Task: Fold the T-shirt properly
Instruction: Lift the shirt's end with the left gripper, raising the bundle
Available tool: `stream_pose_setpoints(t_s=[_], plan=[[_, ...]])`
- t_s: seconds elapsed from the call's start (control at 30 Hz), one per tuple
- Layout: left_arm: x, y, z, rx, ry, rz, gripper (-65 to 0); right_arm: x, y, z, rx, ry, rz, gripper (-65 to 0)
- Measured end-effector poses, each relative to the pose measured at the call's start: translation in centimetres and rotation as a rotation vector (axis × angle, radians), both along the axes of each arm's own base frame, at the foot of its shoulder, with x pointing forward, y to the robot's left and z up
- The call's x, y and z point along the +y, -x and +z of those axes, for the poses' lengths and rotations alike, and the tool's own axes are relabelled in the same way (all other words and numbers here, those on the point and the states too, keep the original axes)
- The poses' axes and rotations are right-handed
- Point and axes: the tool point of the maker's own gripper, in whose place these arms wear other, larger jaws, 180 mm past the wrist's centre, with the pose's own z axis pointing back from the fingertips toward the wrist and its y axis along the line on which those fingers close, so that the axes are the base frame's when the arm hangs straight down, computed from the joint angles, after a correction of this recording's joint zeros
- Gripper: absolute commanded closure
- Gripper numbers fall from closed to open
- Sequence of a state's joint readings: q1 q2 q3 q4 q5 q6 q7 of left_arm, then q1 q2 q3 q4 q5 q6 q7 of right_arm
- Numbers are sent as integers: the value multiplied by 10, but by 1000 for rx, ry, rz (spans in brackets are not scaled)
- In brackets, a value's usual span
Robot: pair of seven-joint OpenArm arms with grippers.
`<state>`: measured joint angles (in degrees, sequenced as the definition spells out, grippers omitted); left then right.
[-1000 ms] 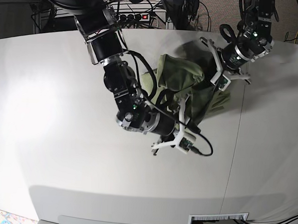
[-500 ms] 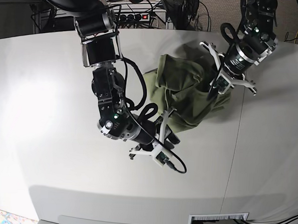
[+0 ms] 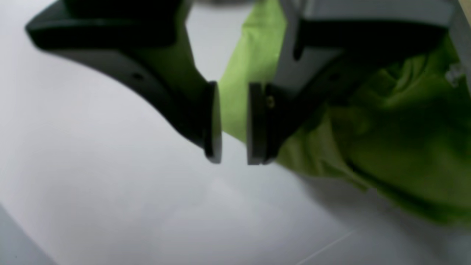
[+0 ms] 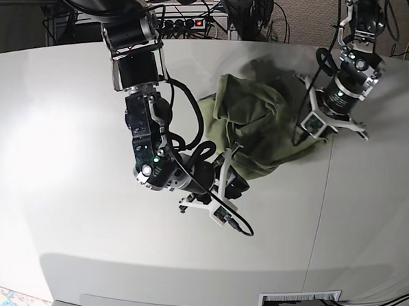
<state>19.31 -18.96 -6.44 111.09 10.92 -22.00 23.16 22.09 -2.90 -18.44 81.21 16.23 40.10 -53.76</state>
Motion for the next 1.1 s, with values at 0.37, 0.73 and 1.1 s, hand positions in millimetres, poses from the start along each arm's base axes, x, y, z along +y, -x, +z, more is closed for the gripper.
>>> stream_pose_setpoints(t_s=[0.37,0.73,1.1], plan=[[23,-55,-28,-32,65,39,-79,5,10,-2,72,-28,22,-136],[77,-64,-10,10,-130,99,-79,-3,16,-14,117,43,26,-136],[-13,5,57,46,187,-23,-79,-9,21,-21,151,91,30,-136]])
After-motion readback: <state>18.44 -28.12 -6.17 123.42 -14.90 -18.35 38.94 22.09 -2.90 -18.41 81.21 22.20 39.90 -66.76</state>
